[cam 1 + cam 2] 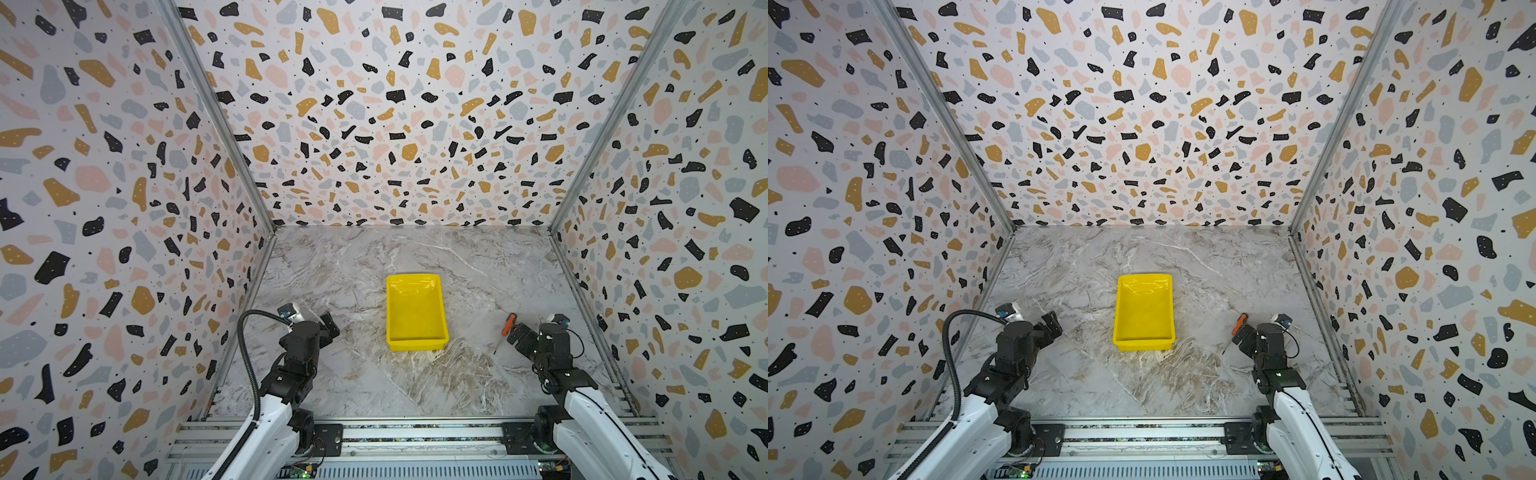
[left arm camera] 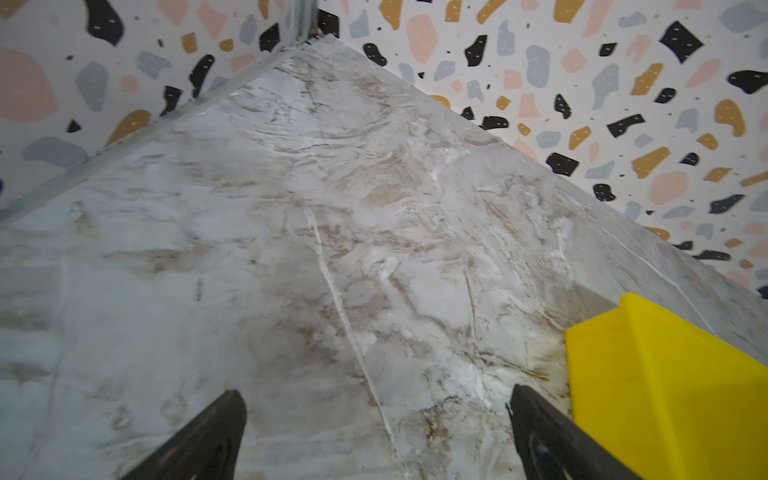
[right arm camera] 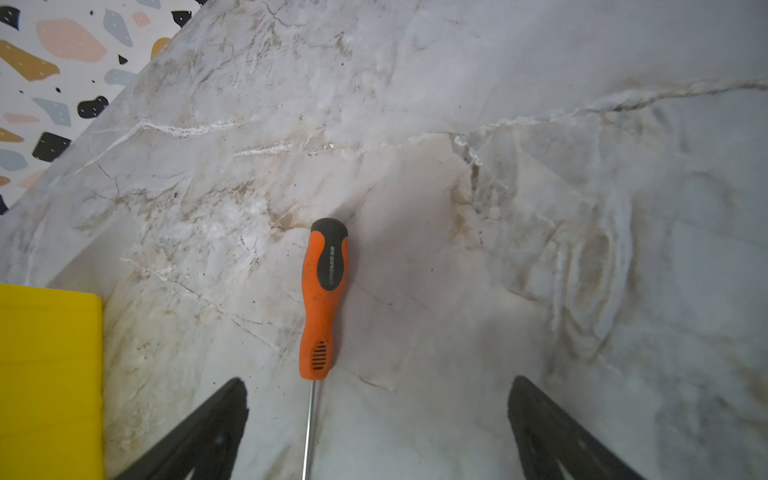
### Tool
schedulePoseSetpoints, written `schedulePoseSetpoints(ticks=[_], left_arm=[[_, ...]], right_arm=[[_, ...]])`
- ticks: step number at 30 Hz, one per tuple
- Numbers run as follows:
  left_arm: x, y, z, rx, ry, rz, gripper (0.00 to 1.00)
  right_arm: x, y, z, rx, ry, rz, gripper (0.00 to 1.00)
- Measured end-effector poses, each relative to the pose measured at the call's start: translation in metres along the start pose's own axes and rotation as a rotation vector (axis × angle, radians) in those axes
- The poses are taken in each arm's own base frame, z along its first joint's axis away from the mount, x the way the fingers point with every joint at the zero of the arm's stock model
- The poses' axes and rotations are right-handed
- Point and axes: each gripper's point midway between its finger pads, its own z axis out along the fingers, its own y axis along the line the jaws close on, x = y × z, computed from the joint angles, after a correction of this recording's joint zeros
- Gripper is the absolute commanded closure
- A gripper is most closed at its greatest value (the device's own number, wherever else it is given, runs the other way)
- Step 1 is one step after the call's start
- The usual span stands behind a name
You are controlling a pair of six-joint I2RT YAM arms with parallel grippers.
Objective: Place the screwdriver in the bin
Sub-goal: 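Lower the right gripper toward the orange-handled screwdriver while the left arm shifts slightly, then close the right gripper around the screwdriver's orange handle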
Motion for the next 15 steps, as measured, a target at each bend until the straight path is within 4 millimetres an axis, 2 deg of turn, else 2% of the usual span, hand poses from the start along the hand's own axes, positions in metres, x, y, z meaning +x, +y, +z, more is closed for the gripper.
schedulePoseSetpoints(ticks=[4,9,15], left_arm=[[0.0,0.019,-0.003,-0.091,-0.019,-0.039,0.0],[-0.006,0.025,-0.008,-0.105,-0.06,-0.085,0.0],[0.002,0.037,-0.009,-0.123,-0.086,-0.129,0.0]], right_arm=[[0.002,0.007,0.004,-0.009,0.051,0.015,0.01],[-0.016,0.026,0.014,-0.005,0.088,0.008,0.01],[-0.031,0.045,0.04,0.034,0.165,-0.007,0.02]])
